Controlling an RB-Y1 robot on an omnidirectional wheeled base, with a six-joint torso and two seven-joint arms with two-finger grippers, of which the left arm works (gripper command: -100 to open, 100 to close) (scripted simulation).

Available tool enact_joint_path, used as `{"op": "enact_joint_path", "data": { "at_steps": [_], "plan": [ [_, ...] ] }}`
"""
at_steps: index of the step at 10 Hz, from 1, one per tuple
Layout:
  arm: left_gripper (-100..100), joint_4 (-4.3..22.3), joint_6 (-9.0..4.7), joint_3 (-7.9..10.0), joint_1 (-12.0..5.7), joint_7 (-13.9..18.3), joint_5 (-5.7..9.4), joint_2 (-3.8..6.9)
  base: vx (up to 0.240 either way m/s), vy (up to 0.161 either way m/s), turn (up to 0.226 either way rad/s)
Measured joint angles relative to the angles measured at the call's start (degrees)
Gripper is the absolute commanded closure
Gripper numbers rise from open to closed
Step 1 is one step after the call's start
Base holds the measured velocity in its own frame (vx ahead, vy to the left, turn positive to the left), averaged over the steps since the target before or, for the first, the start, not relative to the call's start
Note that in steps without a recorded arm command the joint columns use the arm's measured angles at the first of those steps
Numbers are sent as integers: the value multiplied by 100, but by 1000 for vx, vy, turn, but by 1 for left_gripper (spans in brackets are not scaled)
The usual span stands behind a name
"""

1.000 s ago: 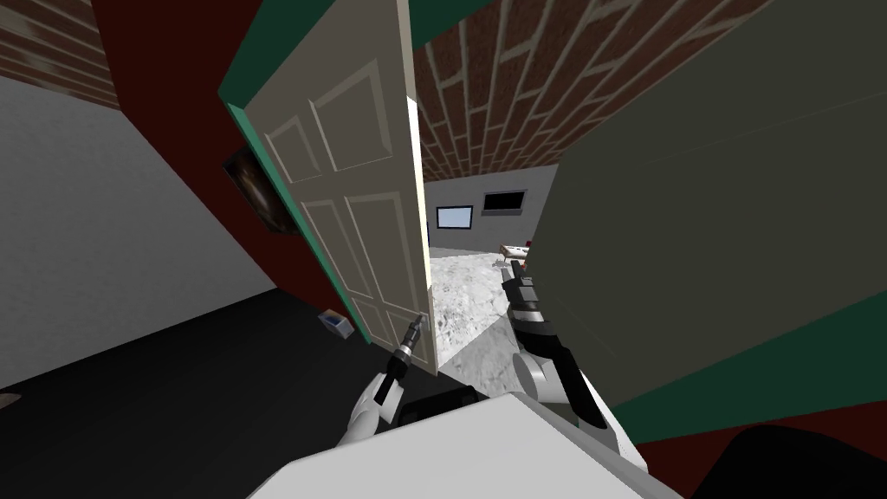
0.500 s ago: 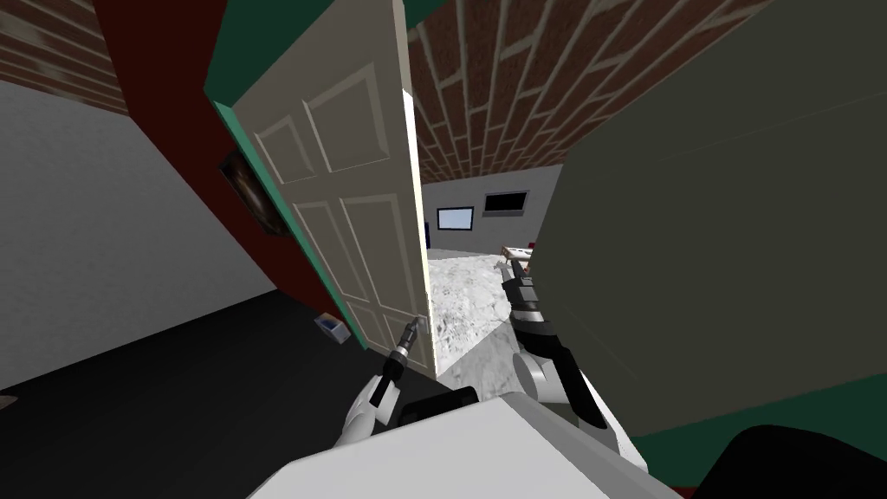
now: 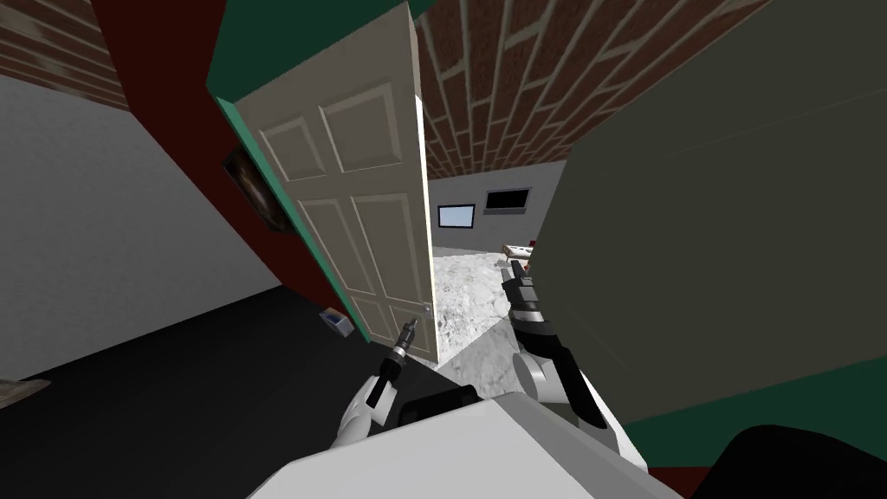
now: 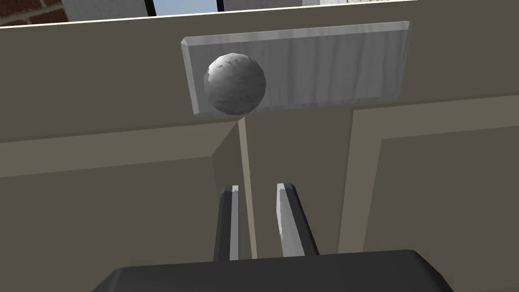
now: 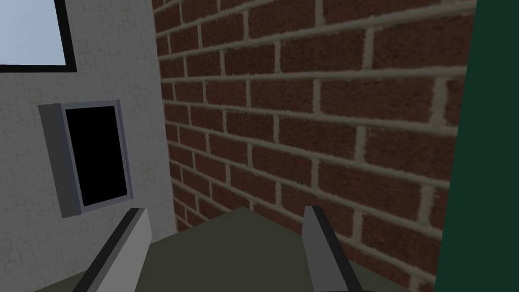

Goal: Push the door open

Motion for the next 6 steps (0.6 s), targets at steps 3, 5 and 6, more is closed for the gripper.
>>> {"op": "enact_joint_path", "data": {
  "at_steps": [3, 5, 6],
  "plan": [
    [-100, 103, -62, -24, -50, 64, 0, -49, -204, 64, 14],
    [-100, 60, -51, -55, -37, 127, -11, -117, -89, 34, -3],
    [-100, 48, -40, -58, -30, 133, -13, -119, 82, -30, -36]
  ]
}}
